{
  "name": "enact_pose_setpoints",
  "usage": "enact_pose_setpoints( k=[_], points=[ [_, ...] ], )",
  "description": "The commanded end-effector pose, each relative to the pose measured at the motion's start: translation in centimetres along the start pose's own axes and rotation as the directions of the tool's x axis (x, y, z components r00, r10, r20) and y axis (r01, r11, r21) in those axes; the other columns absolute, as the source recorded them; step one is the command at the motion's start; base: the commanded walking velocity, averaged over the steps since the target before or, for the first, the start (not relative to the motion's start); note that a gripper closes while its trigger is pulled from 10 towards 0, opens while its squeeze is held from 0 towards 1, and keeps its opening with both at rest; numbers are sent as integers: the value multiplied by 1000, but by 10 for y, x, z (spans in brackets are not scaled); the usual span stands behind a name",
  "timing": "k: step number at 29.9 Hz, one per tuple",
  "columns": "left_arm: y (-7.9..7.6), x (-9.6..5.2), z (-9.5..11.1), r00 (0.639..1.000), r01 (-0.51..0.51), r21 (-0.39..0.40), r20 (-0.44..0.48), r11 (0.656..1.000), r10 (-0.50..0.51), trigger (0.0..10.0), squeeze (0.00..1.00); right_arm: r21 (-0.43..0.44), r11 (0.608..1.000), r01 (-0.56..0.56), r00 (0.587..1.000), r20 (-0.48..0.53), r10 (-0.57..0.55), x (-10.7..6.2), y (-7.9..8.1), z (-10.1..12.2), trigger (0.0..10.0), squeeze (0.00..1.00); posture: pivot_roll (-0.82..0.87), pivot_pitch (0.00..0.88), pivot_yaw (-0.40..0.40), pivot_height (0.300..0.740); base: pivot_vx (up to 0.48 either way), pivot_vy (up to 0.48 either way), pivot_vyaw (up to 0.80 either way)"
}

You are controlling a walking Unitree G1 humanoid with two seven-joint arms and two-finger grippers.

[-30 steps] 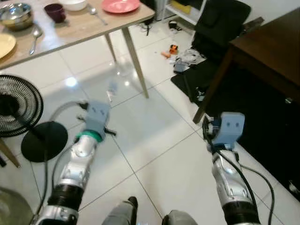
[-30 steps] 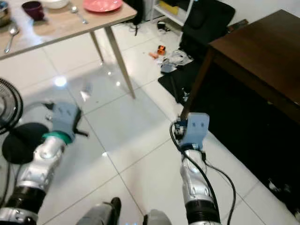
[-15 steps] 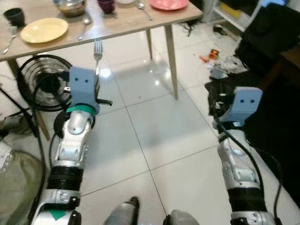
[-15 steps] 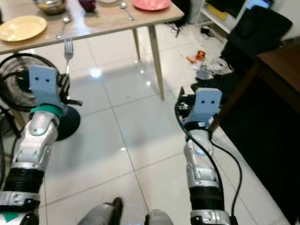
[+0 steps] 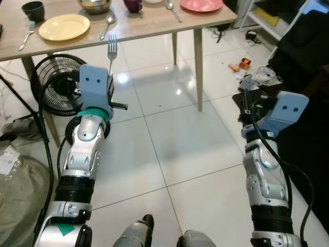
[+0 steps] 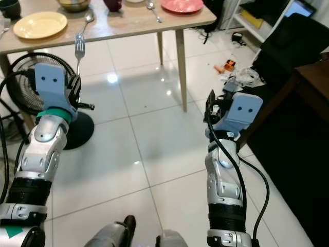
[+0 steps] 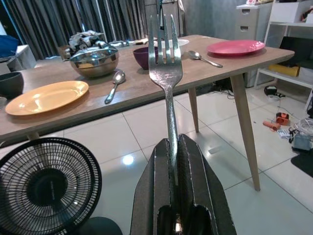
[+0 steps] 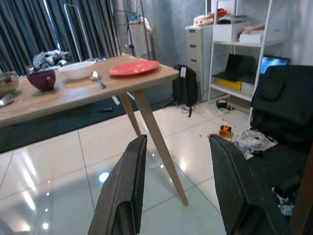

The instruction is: Setting the table

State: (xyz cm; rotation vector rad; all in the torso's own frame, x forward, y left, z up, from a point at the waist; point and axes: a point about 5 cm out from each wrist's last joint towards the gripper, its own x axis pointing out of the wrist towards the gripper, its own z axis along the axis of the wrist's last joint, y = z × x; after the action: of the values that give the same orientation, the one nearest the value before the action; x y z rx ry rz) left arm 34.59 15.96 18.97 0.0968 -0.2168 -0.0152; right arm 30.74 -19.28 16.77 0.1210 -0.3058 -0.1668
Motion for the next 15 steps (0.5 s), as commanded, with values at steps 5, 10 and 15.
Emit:
enact_pose_setpoints(
  k=[5,10,15],
  points=[
    [-3,1,4,1000,11,-17,2,1000,-11,10000,0,9,1000,9,1000,-14,-9,-1,0,1,10000,0,-11,16,63,740,480,0,0],
    [-3,2,6,1000,18,-18,5,1000,-18,10000,0,9,1000,6,1000,-17,-6,0,0,2,10000,0,-11,16,63,740,480,0,0],
    [-4,3,7,1000,25,-10,6,1000,-25,10000,0,10,1000,6,1000,-19,-6,-1,0,2,10000,0,-11,16,63,740,480,0,0]
  ],
)
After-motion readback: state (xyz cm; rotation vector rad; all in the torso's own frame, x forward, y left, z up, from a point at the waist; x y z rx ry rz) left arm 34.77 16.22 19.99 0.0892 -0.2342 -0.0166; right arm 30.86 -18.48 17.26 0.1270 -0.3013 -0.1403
